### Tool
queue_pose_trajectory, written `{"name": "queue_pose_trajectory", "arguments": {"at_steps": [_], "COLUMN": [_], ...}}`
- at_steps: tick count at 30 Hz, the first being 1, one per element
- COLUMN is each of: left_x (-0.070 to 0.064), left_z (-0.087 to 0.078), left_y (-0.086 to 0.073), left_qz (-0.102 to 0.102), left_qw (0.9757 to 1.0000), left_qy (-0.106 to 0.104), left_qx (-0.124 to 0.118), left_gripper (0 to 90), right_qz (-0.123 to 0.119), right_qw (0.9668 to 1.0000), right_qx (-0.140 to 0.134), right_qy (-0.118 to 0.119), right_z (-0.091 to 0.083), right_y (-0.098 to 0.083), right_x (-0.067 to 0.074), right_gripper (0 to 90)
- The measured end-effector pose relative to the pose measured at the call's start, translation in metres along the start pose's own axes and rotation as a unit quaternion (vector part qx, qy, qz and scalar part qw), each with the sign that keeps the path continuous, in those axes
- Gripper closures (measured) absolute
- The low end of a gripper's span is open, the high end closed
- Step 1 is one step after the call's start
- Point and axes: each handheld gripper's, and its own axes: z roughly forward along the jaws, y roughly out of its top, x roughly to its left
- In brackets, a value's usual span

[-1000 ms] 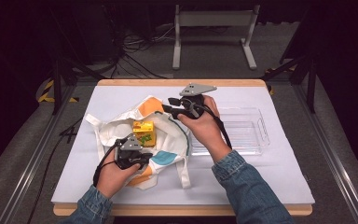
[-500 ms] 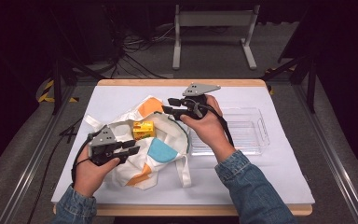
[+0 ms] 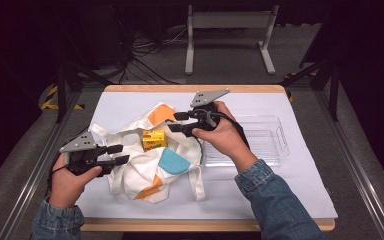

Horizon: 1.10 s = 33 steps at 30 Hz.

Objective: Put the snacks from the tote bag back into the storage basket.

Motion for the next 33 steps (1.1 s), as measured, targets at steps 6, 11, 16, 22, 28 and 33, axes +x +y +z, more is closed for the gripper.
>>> {"name": "queue_pose_trajectory", "arguments": {"at_steps": [6,11,16,22,28,33], "left_x": [0.011,0.018,0.025,0.03,0.038,0.04], "left_z": [-0.017,-0.027,-0.033,-0.038,-0.045,-0.048], "left_y": [-0.005,-0.008,-0.012,-0.015,-0.02,-0.022], "left_qz": [-0.008,-0.024,-0.03,-0.046,-0.071,-0.076], "left_qw": [0.9997,0.999,0.9976,0.996,0.9908,0.9898], "left_qy": [0.021,0.039,0.062,0.077,0.115,0.12], "left_qx": [-0.004,-0.002,0.002,-0.002,-0.005,-0.01], "left_gripper": [50.4,49.2,48.6,48.6,47.9,47.3], "right_qz": [-0.006,-0.011,-0.023,-0.028,-0.028,-0.034], "right_qw": [0.9993,0.998,0.996,0.9954,0.9949,0.9928], "right_qx": [0.031,0.057,0.078,0.086,0.093,0.112], "right_qy": [0.018,0.025,0.035,0.031,0.028,0.027], "right_z": [0.018,0.033,0.047,0.059,0.07,0.08], "right_y": [-0.001,-0.002,-0.004,-0.006,-0.009,-0.012], "right_x": [-0.003,-0.007,-0.011,-0.011,-0.01,-0.01], "right_gripper": [47.0,43.3,40.2,38.5,37.6,37.9]}}
